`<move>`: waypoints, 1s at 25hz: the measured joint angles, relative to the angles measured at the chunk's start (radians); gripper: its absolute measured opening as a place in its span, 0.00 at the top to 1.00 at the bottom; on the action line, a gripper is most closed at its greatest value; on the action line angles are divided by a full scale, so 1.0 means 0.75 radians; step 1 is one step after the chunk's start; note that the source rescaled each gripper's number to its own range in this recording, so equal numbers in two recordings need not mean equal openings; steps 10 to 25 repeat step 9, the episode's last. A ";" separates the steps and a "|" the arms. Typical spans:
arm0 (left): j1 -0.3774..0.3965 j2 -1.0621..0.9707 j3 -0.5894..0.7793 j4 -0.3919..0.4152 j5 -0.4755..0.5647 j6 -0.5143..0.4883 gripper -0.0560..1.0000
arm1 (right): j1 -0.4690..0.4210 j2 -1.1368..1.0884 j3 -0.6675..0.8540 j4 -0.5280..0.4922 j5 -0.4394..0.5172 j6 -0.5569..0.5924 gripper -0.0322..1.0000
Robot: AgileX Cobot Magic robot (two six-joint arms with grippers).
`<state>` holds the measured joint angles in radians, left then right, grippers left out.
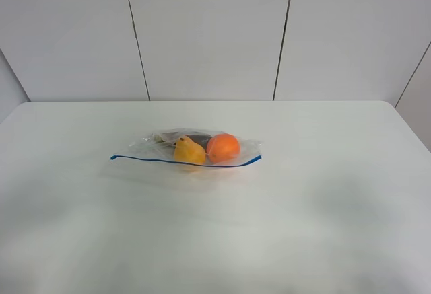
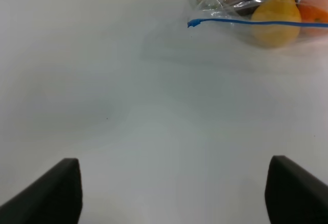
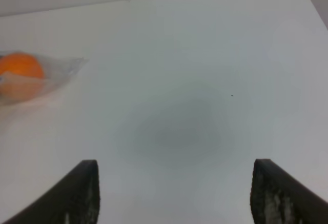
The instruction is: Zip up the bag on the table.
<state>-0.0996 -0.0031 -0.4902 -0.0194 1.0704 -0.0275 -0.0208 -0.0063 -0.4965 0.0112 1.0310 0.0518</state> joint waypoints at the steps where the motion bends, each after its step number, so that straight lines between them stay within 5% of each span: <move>1: 0.000 0.000 0.000 0.000 0.000 0.000 0.10 | 0.000 0.000 0.000 0.000 0.000 0.000 0.16; 25: 0.000 0.000 0.000 0.000 0.000 0.000 0.10 | 0.000 0.000 0.000 0.000 0.000 0.000 0.16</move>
